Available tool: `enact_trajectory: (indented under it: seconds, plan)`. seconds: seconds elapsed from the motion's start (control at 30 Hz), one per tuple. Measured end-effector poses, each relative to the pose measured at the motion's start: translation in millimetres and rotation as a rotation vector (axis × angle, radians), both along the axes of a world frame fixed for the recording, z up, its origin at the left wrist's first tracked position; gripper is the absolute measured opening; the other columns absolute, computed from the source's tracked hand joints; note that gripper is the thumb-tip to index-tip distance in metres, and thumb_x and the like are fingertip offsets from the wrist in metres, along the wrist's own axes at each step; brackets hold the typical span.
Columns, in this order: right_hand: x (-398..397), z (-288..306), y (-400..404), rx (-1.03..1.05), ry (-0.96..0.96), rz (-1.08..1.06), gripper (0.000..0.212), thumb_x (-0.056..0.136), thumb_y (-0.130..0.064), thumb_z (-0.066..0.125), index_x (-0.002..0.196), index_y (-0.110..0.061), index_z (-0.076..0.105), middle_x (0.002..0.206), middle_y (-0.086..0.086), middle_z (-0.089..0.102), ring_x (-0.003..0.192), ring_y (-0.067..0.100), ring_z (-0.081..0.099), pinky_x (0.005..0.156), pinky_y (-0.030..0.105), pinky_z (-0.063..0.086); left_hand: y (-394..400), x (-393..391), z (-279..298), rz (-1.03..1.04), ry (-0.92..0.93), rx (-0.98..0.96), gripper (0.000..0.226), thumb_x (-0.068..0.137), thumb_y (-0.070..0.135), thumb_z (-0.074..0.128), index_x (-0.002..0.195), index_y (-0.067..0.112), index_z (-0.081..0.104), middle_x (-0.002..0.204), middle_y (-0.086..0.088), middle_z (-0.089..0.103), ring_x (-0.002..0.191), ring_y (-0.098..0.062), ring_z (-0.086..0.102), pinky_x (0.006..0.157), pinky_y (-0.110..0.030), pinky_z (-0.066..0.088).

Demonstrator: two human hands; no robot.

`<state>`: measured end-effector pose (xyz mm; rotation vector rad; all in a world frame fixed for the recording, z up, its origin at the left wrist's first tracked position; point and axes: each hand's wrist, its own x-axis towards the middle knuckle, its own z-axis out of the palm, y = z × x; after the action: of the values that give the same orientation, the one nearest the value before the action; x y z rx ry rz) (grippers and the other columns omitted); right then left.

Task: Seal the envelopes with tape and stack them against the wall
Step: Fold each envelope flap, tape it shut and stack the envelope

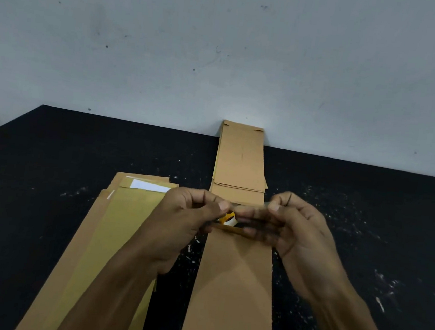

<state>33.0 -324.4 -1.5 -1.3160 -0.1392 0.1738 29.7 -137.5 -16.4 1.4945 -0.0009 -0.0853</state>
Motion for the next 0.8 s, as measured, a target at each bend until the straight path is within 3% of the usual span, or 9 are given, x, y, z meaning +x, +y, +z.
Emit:
enact_trajectory:
  seconds: [0.1,0.17,0.33,0.43,0.6,0.8]
  plan:
    - [-2,2,-1,-0.153,0.03,-0.016,0.02,0.102,-0.004,0.042,0.086,-0.005,0.053,0.093,0.018,0.077,0.086,0.034,0.075,0.078,0.045,0.057,-7,0,-5,0.026,-0.05,0.133,0.021,0.096,0.018,0.06,0.088,0.002,0.071,0.085,-0.018,0.07,0.07,-0.014,0.056,0.062,-0.022,0.046]
    - [-3,3,-3,-0.245,0.038,-0.042,0.02,0.102,-0.005,0.045,0.085,-0.007,0.054,0.091,0.012,0.078,0.076,0.033,0.075,0.064,0.039,0.055,-11,0,-8,0.066,-0.094,0.192,0.021,0.097,0.017,0.057,0.085,0.005,0.07,0.082,-0.017,0.069,0.067,-0.01,0.058,0.058,-0.021,0.046]
    - [0,-7,-3,-0.437,0.003,-0.131,0.016,0.099,-0.008,0.054,0.084,-0.006,0.058,0.096,0.001,0.076,0.057,0.03,0.07,0.044,0.031,0.04,-9,2,-14,0.121,-0.148,0.282,0.016,0.098,0.019,0.056,0.09,0.012,0.068,0.065,0.001,0.065,0.056,-0.001,0.055,0.052,-0.013,0.041]
    - [3,-18,0,-0.51,0.03,-0.165,0.014,0.099,-0.01,0.055,0.085,-0.007,0.058,0.095,0.007,0.074,0.057,0.028,0.071,0.039,0.028,0.04,-10,3,-20,0.15,-0.131,0.329,0.014,0.098,0.019,0.057,0.087,0.014,0.066,0.064,-0.002,0.063,0.055,-0.006,0.058,0.049,-0.014,0.04]
    - [0,-32,3,-0.58,0.127,-0.221,0.012,0.095,-0.01,0.061,0.084,-0.007,0.063,0.066,0.006,0.072,0.058,0.026,0.073,0.036,0.025,0.039,-13,2,-31,0.16,-0.087,0.449,0.015,0.095,0.022,0.06,0.082,0.016,0.065,0.057,0.002,0.061,0.052,-0.006,0.057,0.05,-0.016,0.042]
    - [-7,-37,3,-0.573,0.166,-0.253,0.011,0.092,-0.008,0.064,0.082,-0.004,0.066,0.066,0.008,0.072,0.057,0.021,0.073,0.036,0.022,0.041,-14,-3,-39,0.187,-0.087,0.61,0.016,0.091,0.022,0.065,0.075,0.021,0.068,0.062,0.004,0.065,0.059,-0.004,0.06,0.059,-0.026,0.049]
